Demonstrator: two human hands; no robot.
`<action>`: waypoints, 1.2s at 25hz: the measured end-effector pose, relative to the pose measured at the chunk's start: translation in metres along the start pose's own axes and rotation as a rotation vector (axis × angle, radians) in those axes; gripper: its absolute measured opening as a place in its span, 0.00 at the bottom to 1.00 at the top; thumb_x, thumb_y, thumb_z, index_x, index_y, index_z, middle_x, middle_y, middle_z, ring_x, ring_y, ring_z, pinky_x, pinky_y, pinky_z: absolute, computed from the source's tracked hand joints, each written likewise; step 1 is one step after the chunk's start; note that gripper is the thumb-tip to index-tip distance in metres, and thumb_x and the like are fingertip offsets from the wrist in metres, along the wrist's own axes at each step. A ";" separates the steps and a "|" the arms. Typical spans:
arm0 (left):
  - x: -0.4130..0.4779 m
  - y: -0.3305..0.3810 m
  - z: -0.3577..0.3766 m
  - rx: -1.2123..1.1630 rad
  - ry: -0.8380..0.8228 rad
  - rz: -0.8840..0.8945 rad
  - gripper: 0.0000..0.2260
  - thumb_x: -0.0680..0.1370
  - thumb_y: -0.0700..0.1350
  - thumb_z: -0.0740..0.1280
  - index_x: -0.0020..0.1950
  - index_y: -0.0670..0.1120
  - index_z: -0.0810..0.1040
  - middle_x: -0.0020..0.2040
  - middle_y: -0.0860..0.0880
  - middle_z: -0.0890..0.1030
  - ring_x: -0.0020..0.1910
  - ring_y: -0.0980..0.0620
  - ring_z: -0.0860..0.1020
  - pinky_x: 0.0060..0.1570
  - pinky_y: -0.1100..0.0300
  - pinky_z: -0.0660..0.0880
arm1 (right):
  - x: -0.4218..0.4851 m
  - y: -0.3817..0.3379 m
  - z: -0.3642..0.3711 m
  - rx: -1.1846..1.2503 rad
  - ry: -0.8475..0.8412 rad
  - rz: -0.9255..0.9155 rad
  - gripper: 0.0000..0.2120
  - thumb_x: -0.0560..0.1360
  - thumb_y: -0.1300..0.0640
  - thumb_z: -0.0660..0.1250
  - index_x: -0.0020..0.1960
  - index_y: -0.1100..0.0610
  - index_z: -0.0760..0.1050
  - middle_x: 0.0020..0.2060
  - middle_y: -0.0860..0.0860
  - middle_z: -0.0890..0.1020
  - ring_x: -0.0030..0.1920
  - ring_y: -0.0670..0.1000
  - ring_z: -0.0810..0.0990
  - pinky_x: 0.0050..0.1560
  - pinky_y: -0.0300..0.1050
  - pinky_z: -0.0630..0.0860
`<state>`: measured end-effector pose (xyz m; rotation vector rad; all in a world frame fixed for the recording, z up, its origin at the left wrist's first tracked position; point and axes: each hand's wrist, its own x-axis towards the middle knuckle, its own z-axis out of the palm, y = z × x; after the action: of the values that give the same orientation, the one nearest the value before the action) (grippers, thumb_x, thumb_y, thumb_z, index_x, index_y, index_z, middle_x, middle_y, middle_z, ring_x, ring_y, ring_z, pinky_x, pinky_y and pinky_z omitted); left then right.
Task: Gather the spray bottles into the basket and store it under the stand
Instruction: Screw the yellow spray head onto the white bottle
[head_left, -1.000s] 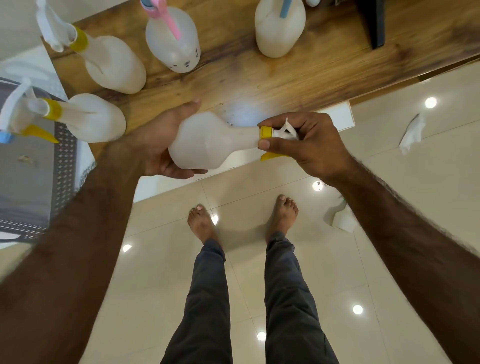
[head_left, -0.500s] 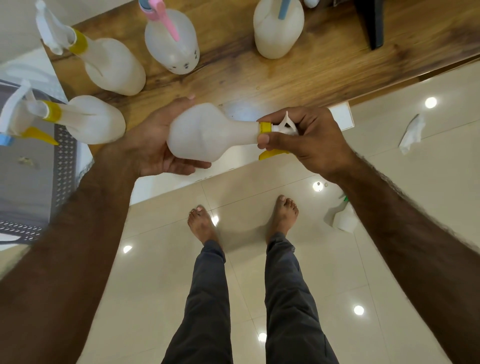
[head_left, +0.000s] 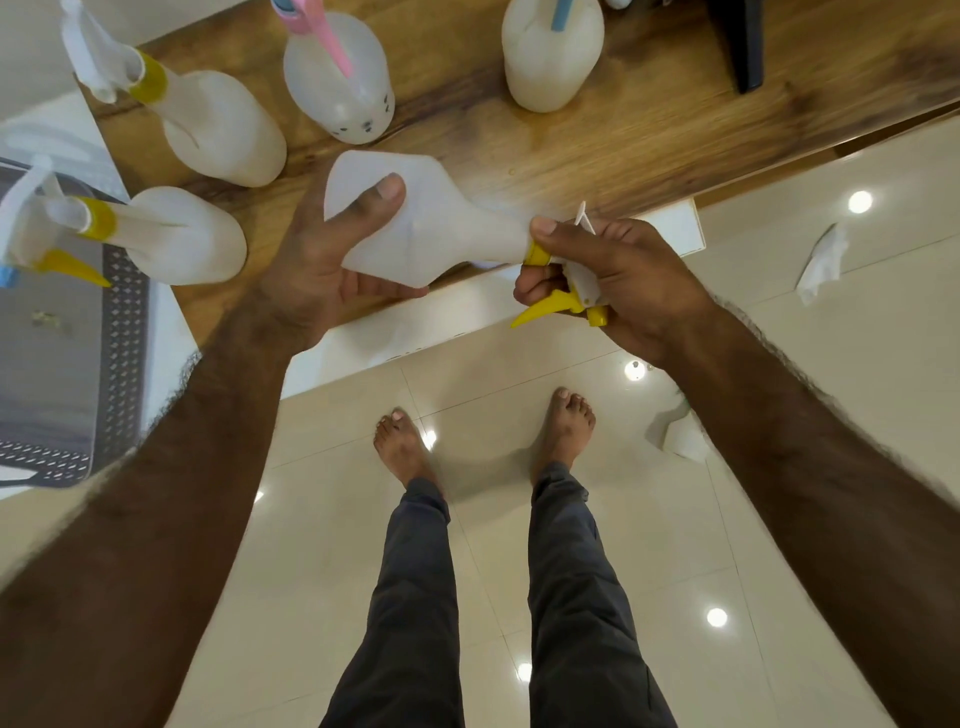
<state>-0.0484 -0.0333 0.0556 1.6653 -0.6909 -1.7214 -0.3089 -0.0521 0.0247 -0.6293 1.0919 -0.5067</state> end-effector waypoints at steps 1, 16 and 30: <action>-0.001 -0.010 0.006 0.022 0.013 0.012 0.40 0.68 0.69 0.78 0.74 0.52 0.72 0.66 0.49 0.82 0.65 0.46 0.84 0.42 0.52 0.87 | 0.001 -0.001 0.000 0.051 -0.005 0.032 0.09 0.81 0.59 0.67 0.52 0.66 0.80 0.37 0.59 0.84 0.39 0.54 0.83 0.46 0.46 0.82; 0.006 -0.027 0.001 0.087 0.074 -0.017 0.15 0.66 0.69 0.77 0.46 0.64 0.82 0.55 0.56 0.82 0.56 0.49 0.84 0.42 0.51 0.84 | -0.011 0.005 0.002 -0.231 0.087 -0.065 0.14 0.74 0.63 0.75 0.53 0.73 0.80 0.38 0.63 0.84 0.39 0.59 0.83 0.45 0.54 0.85; -0.136 -0.083 -0.050 0.806 0.248 0.182 0.30 0.74 0.70 0.64 0.71 0.56 0.79 0.68 0.59 0.82 0.64 0.54 0.81 0.62 0.51 0.80 | -0.054 -0.027 0.189 -1.155 -0.098 -0.101 0.11 0.72 0.42 0.74 0.42 0.49 0.81 0.34 0.47 0.83 0.34 0.47 0.81 0.36 0.47 0.78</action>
<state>-0.0063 0.1266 0.0806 2.1920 -1.4860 -1.1254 -0.1571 0.0053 0.1393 -1.6963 1.2066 0.1351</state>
